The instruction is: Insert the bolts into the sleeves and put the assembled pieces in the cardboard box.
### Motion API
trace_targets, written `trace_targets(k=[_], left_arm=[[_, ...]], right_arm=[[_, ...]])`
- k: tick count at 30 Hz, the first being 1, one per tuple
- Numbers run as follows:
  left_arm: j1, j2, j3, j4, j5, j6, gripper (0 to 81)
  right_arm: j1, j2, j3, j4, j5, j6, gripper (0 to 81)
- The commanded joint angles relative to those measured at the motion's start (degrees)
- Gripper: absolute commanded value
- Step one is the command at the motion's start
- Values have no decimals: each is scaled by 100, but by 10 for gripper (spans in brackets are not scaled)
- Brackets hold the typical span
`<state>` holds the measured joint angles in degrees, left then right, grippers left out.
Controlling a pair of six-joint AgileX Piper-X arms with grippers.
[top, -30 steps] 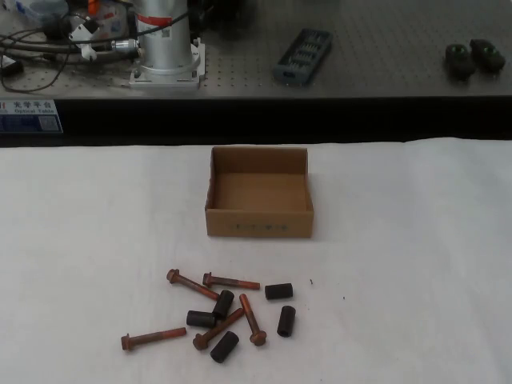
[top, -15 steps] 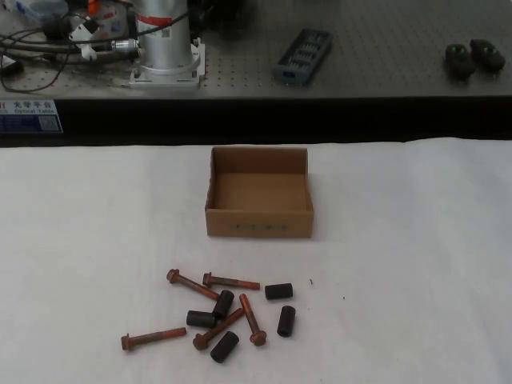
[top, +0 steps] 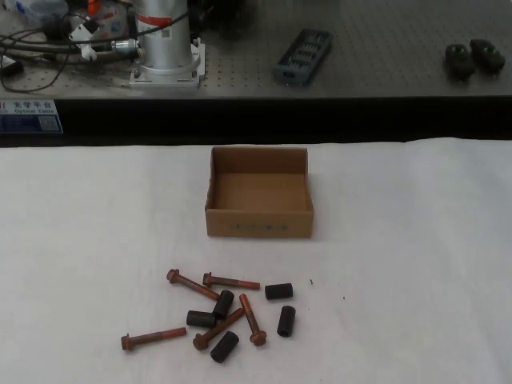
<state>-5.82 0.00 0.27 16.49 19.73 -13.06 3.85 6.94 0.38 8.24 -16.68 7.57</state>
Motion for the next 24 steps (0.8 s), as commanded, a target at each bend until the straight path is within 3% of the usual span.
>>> trace_targets(k=[1, 8, 18, 24], left_arm=[[-2, 0, -27, 10, 154, -62, 6], [-22, 0, -27, 10, 389, -135, 6], [-19, 0, -31, 0, 187, -64, 6], [-19, 0, -328, -32, 138, 356, 6]], right_arm=[[-38, 113, -67, -102, -322, 72, 37], [-38, 818, -462, -141, -390, 11, 37], [17, 2333, -1481, 85, -1758, -914, 37], [1011, 3594, -2276, 308, -1907, -1773, 37]])
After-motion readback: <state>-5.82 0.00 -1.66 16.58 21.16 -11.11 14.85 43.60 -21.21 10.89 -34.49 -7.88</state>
